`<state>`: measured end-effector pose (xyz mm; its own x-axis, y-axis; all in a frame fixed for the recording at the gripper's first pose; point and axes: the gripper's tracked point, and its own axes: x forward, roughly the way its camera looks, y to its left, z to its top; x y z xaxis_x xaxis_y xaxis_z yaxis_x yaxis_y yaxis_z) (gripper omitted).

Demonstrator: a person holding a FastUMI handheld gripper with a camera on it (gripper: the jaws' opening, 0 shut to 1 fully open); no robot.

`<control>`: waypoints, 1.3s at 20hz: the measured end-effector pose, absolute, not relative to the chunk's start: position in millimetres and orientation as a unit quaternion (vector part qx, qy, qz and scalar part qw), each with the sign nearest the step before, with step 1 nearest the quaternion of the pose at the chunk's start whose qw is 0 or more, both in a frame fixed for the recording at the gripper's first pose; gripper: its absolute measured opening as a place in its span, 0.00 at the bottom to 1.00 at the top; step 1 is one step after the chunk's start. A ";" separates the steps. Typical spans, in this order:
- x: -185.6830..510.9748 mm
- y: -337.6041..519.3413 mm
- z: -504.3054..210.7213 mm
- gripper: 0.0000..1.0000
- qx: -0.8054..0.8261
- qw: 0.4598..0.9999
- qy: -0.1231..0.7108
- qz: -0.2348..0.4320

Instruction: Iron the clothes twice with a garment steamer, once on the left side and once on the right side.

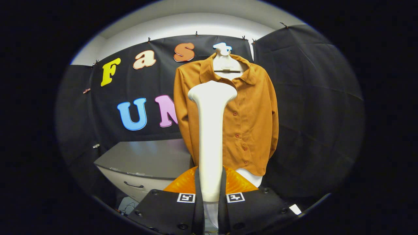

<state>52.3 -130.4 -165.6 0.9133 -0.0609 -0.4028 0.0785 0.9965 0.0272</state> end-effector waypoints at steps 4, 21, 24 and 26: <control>59.1 -105.4 -117.8 0.20 0.016 0.986 0.165 -0.028; 44.9 21.2 -45.1 0.20 0.009 0.993 0.110 0.049; 42.1 35.8 -45.9 0.20 0.010 0.993 0.107 0.056; 38.7 42.3 -47.3 0.20 0.007 0.993 0.107 0.058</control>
<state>38.7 42.3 -47.3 0.9706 0.1160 -0.2109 -0.1131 0.9933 0.0255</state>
